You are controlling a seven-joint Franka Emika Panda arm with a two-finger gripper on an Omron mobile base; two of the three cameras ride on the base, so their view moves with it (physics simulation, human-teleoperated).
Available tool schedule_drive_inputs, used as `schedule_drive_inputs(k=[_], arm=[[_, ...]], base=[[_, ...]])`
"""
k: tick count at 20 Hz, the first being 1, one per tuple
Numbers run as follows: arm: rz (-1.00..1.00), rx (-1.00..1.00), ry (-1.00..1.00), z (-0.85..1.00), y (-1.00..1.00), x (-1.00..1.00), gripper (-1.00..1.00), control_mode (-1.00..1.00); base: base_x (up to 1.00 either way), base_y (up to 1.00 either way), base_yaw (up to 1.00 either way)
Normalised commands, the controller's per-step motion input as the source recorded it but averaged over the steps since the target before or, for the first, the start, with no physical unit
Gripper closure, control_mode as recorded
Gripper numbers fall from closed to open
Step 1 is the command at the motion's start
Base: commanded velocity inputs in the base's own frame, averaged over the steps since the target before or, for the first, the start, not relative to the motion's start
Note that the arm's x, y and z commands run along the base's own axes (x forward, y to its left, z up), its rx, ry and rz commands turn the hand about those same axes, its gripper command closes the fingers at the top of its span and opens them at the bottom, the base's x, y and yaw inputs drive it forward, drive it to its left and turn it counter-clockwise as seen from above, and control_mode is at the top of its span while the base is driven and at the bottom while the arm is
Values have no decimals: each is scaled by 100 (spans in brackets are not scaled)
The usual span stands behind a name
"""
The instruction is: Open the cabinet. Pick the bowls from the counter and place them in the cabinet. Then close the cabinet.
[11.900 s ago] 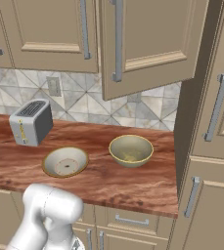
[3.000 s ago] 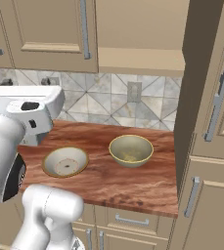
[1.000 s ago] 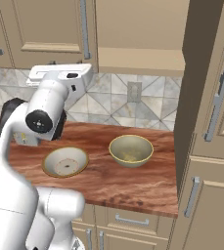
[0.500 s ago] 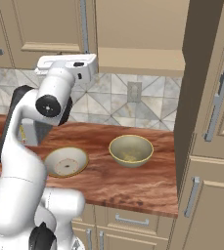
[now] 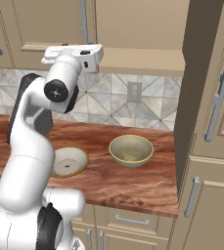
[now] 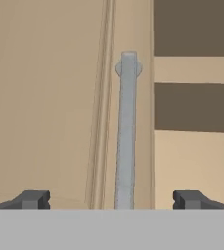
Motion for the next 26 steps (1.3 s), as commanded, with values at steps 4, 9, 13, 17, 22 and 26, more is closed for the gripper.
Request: schedule_drive_inputs(k=[4,9,13,17,22,26], arm=[[0,0,0,0,0,39,-100,-100],[0,0,0,0,-13,37,-100,-100],[0,0,0,0,-20,33,-100,-100],[0,0,0,0,-17,31,-100,-100],[0,0,1,0,-7,30,100,-100],[0,0,1,0,-8,21,100,-100]], base=[[0,0,0],[0,0,0],[0,0,0],[0,0,0],[0,0,0],[0,0,0]])
